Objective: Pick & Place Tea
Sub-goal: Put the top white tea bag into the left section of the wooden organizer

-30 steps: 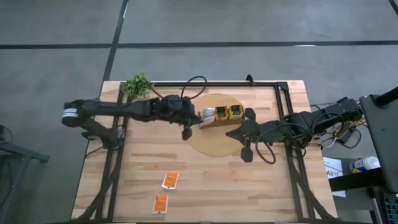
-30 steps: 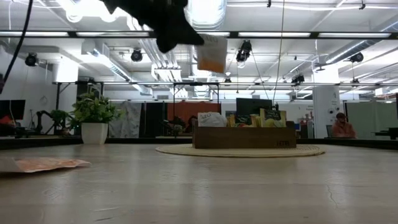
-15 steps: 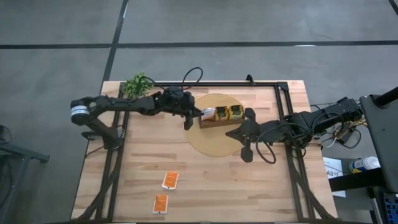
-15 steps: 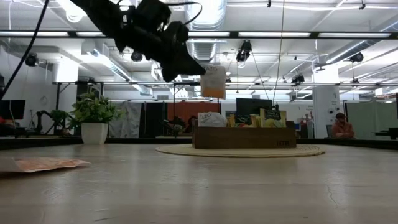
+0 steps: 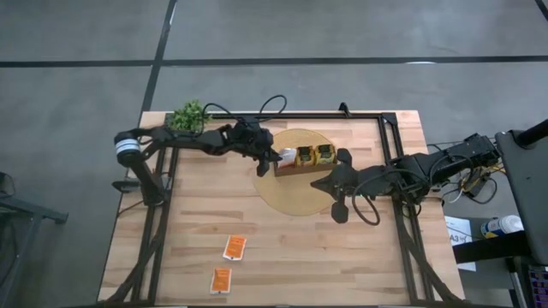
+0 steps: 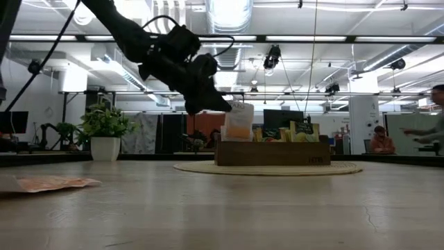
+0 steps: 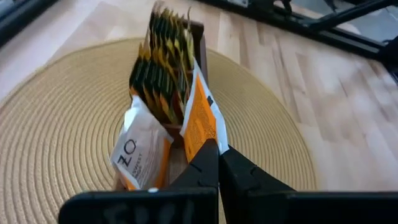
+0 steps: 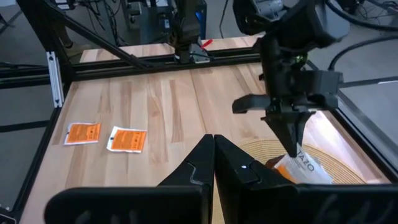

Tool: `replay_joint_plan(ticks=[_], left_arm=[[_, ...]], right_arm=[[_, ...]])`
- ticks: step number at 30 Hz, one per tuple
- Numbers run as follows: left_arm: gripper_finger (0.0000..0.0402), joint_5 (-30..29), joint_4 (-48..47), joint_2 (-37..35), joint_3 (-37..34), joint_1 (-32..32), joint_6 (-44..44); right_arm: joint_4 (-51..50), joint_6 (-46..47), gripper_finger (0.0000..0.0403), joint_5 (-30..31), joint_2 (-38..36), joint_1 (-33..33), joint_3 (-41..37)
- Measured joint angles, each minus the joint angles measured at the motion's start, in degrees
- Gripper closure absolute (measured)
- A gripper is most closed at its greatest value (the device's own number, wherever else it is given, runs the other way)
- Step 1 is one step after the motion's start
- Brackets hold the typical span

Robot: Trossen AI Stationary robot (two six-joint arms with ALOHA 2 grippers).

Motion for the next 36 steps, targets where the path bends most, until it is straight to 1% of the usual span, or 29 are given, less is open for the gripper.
replay_joint_plan(ticks=[7, 16, 18, 22, 25, 29, 36], left_arm=[[0.0402, 0.50, 0.01, 2.14, 0.12, 0.98, 1.64], [0.0401, -0.09, -0.06, 3.26, 0.04, 2.40, 1.40], [0.0401, -1.50, 0.01, 3.26, 0.04, 2.50, 1.27], [0.0399, -7.42, -0.18, 3.26, -0.13, 2.57, -1.40], [0.0383, -8.31, -0.01, 3.24, -0.14, 2.70, -1.61], [0.0347, -8.28, -0.06, 3.24, -0.22, 2.71, -1.67], [0.0297, -7.03, -0.06, 3.22, -0.22, 2.71, -2.00]], right_arm=[[0.00, 0.37, 0.0394, 0.04, 0.00, -0.02, 0.00], [0.04, 0.38, 0.0394, 0.04, 0.00, -0.02, 0.00], [0.04, 0.40, 0.0394, 0.04, 0.00, -0.02, 0.00], [0.07, 0.63, 0.0394, 0.04, 0.00, -0.04, 0.00], [0.07, 0.80, 0.0394, 0.06, 0.00, -0.02, 0.00], [0.08, 0.80, 0.0394, 0.07, 0.00, -0.03, 0.00], [0.07, 0.80, 0.0394, 0.07, 0.00, -0.03, -0.02]])
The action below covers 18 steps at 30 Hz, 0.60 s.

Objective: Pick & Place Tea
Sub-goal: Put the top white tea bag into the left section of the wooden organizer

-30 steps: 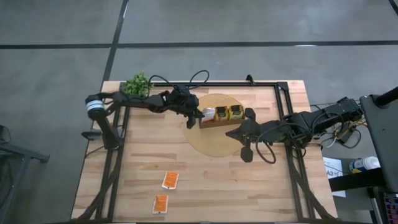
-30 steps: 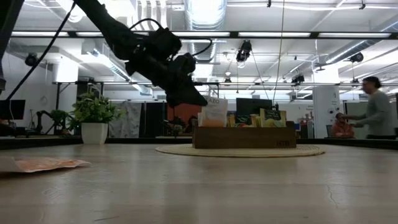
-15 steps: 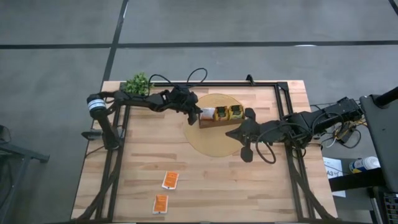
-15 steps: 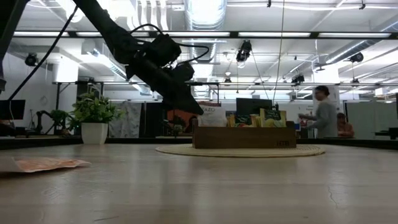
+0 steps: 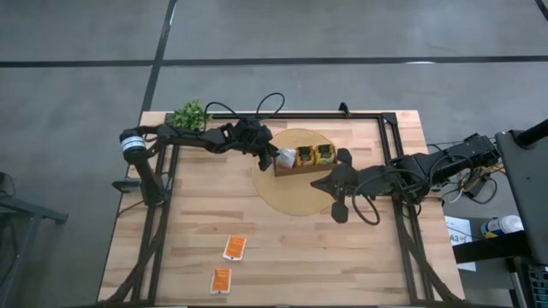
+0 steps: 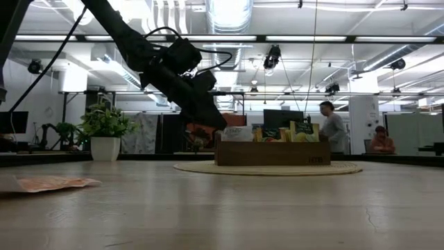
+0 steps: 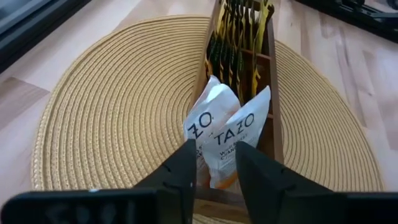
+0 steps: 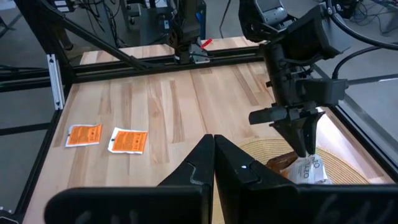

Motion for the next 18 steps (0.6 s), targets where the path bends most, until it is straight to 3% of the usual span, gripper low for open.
replay_joint_plan(ticks=[9, 18], left_arm=[[0.0284, 4.19, -0.38, -1.52, 2.23, -0.02, -2.21], [0.0284, 5.40, -7.98, -10.76, 2.23, -0.35, -0.25]], right_arm=[[0.00, 0.02, 0.0394, -0.02, 0.00, -0.01, 0.00], [-0.08, -0.22, 0.0394, -0.02, 0.00, 0.00, 0.00]])
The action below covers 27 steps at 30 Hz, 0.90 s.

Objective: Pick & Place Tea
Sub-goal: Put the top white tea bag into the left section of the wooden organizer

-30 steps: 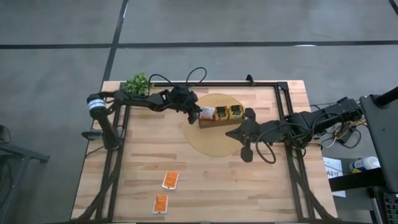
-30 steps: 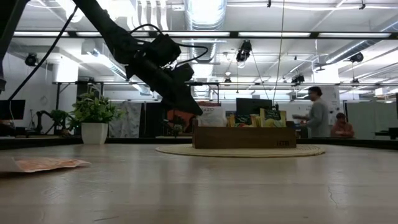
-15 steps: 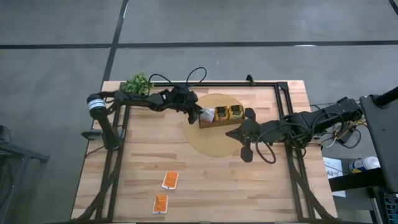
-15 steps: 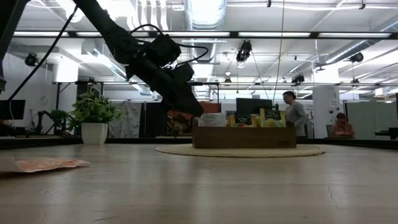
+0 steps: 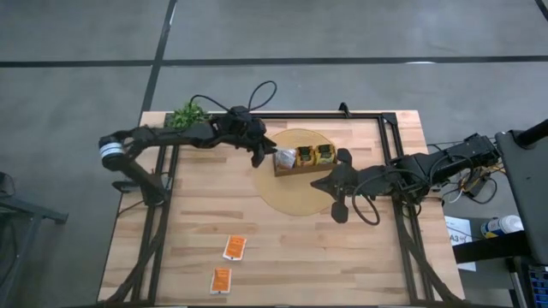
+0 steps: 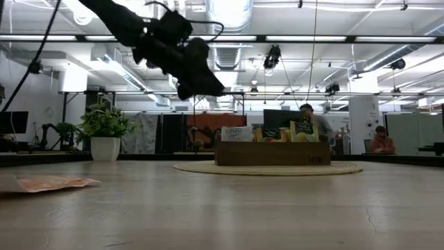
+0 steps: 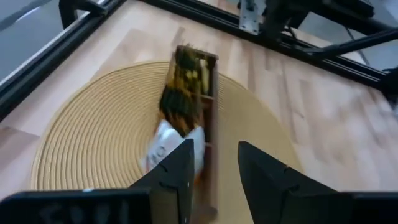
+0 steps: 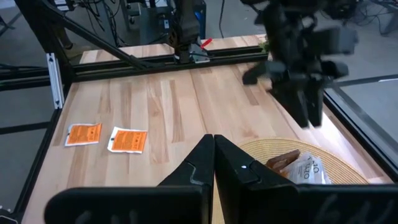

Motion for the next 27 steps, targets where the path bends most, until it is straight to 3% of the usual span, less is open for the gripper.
replay_joint_plan(ticks=[11, 16, 21, 27], left_arm=[[0.0284, -1.49, -18.18, -16.68, -0.52, -9.05, 0.07], [0.0284, -6.58, -19.93, -21.77, -0.53, -13.22, -3.65], [0.0284, -7.78, -19.96, -24.57, -0.53, -16.07, -8.27], [0.0284, -10.97, -20.08, -25.95, -0.53, -19.85, -9.33]], right_arm=[[-0.40, -0.31, 0.0394, 0.00, -0.02, -0.07, -0.29], [-0.40, 2.49, 0.0394, -0.14, -0.02, -1.61, -1.03], [-0.47, 2.96, 0.0394, -0.98, 0.16, -4.74, -2.27], [-0.43, 1.57, 0.0394, -9.14, 2.37, -11.46, -2.44]])
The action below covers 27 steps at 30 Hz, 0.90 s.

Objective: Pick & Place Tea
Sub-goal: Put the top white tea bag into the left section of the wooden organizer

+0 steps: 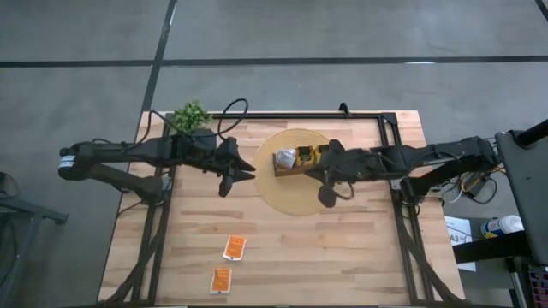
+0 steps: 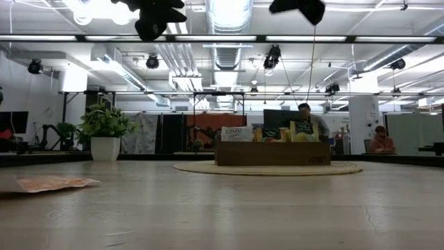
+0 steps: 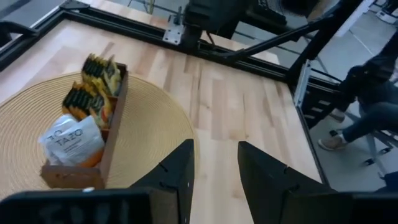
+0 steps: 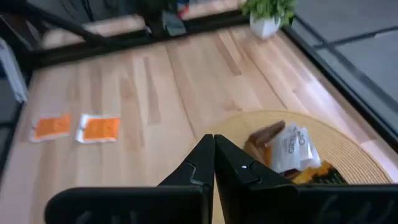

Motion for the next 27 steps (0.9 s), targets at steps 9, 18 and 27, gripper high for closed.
replay_joint_plan(ticks=[9, 18, 27], left_arm=[[0.0284, -2.45, 1.11, -1.29, -0.02, -4.09, -0.04], [0.0284, -2.65, 0.68, -6.91, -0.02, -5.58, 0.34], [0.0284, -7.14, -0.82, -10.60, -0.09, -5.58, 2.74]], right_arm=[[-1.99, -2.50, 0.0394, -8.87, 8.42, -10.59, -0.05], [-1.12, -7.05, 0.0394, -14.23, 19.21, -16.54, 2.14], [-0.70, -10.10, 0.0394, -16.43, 28.42, -21.07, 5.75]])
